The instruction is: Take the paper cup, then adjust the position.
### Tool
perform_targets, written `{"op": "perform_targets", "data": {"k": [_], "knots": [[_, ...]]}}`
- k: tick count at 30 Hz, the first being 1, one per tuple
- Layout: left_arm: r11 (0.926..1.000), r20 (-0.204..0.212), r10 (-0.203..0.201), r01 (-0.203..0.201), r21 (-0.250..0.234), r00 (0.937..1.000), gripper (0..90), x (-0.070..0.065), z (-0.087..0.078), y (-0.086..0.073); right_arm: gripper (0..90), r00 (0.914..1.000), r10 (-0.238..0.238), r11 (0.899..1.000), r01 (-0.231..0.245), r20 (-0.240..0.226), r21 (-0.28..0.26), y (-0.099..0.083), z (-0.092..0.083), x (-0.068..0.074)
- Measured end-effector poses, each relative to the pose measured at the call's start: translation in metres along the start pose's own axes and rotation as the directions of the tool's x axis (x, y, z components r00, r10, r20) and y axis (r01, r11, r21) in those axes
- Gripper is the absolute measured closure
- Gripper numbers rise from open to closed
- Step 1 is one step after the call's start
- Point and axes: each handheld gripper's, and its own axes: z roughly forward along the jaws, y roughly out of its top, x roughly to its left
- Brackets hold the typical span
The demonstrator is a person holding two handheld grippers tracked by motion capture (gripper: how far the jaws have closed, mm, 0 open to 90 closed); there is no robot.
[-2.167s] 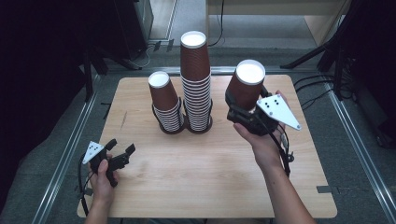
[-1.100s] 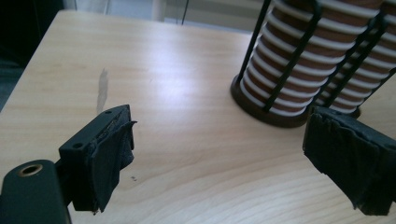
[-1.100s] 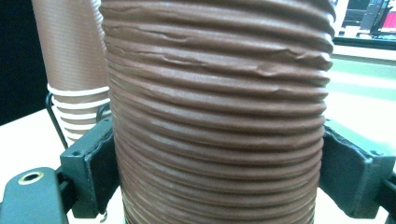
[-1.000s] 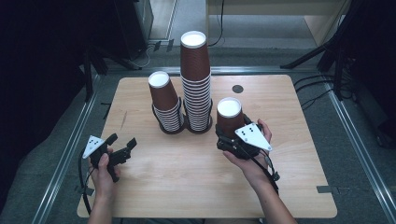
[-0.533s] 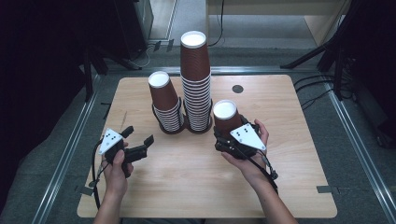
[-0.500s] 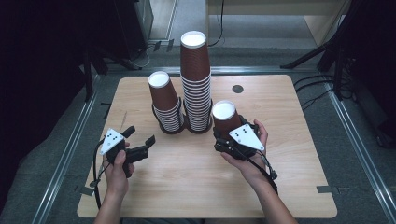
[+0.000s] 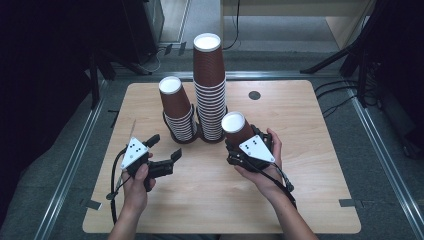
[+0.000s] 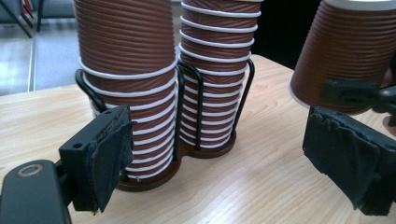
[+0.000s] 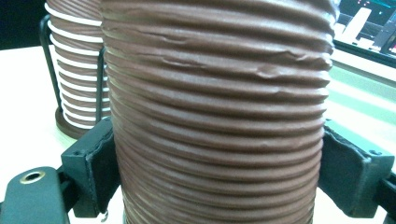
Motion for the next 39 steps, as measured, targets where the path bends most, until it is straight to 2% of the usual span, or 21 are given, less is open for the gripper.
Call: {"op": "perform_targets", "data": {"k": [2,5,8,13,17,20,23,26,39], "knots": [[1.0000,0.005,-0.006,0.006,0.007,1.0000,8.6,-0.004,0.002,0.004,12.0,0.9999,-0.016,1.000,0.016,-0.001,0.010,0.000,0.000,0.003],[1.0000,0.016,0.006,-0.006,0.004,0.9999,8.6,-0.011,0.005,0.013,11.9,0.9994,-0.034,0.999,0.034,-0.011,0.009,0.001,0.002,0.008],[0.9997,0.031,0.026,-0.026,-0.004,0.9992,8.6,-0.017,0.010,0.023,11.8,0.9997,-0.024,1.000,0.024,-0.005,0.011,0.001,0.004,0.010],[0.9984,0.058,0.057,-0.057,0.000,0.9966,8.6,-0.027,0.018,0.028,11.8,0.9981,-0.059,0.998,0.059,-0.019,0.006,-0.001,0.006,0.015],[0.9993,0.095,0.033,-0.035,0.012,0.9950,8.6,-0.028,0.022,0.027,11.8,0.9976,-0.064,0.998,0.064,-0.028,0.010,-0.003,0.008,0.017],[0.9993,0.113,0.027,-0.030,0.021,0.9933,8.7,-0.029,0.024,0.026,11.8,0.9956,-0.088,0.996,0.088,-0.033,0.015,-0.005,0.009,0.018],[0.9991,0.134,0.023,-0.027,0.034,0.9908,8.7,-0.032,0.025,0.025,11.8,0.9942,-0.102,0.995,0.102,-0.034,0.011,-0.004,0.010,0.020],[0.9995,0.163,0.016,-0.020,0.024,0.9865,8.6,-0.036,0.024,0.025,11.7,0.9932,-0.108,0.994,0.108,-0.045,-0.001,-0.003,0.009,0.023],[0.9992,0.190,0.006,-0.013,0.037,0.9818,8.6,-0.045,0.029,0.029,11.7,0.9789,-0.185,0.983,0.183,-0.087,-0.032,-0.003,0.005,0.037]]}}
